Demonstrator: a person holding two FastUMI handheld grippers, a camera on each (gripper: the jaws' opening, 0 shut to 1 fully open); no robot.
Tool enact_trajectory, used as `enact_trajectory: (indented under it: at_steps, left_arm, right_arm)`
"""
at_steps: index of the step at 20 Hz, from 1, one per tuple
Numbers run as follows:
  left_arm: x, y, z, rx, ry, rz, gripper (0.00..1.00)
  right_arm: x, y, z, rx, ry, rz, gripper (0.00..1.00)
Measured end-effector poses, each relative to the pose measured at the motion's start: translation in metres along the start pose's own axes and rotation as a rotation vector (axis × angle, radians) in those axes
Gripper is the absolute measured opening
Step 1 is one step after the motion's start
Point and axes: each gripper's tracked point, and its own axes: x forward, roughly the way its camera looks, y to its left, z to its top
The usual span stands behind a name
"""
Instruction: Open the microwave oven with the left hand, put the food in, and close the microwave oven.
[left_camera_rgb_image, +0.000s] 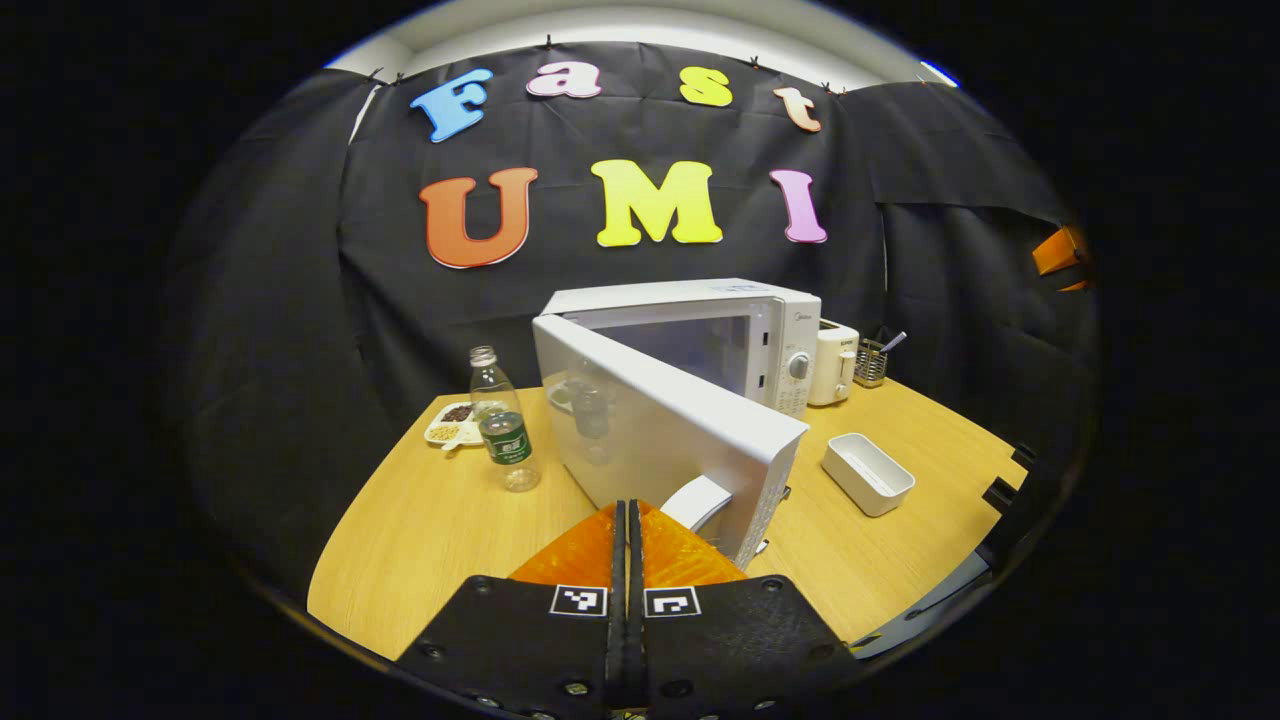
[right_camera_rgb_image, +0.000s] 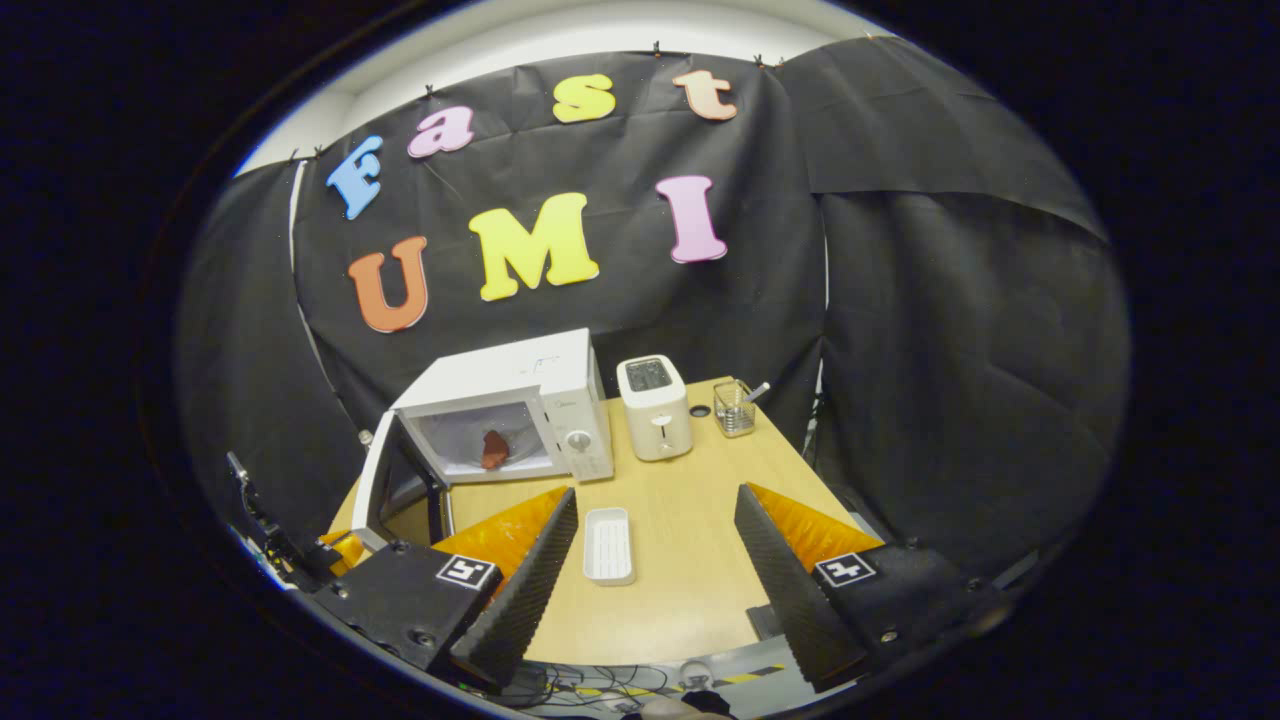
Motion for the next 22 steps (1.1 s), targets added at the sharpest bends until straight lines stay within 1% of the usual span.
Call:
enact_trajectory:
  at_steps: [4, 9, 12, 15, 19, 22]
  left_arm:
    - [0.025, -0.041, 0.011, 0.019, 0.008, -0.047, 0.00]
    - [0.067, -0.082, 0.029, 0.050, 0.015, -0.074, 0.00]
    - [0.096, -0.102, 0.041, 0.063, 0.013, -0.081, 0.00]
    - [0.125, -0.118, 0.050, 0.061, 0.014, -0.074, 0.00]
    - [0.162, -0.136, 0.065, 0.052, 0.004, -0.069, 0.00]
    - [0.187, -0.143, 0.074, 0.045, -0.001, -0.062, 0.00]
  right_arm:
    - [0.015, -0.023, 0.003, 0.012, 0.016, 0.002, 1.00]
    - [0.042, -0.062, 0.014, 0.029, 0.020, -0.003, 1.00]
    - [0.060, -0.082, 0.020, 0.046, 0.033, -0.003, 1.00]
    - [0.076, -0.097, 0.030, 0.033, 0.036, 0.004, 1.00]
    - [0.094, -0.107, 0.048, 0.021, 0.027, 0.021, 1.00]
    - [0.106, -0.113, 0.054, 0.004, 0.030, 0.023, 1.00]
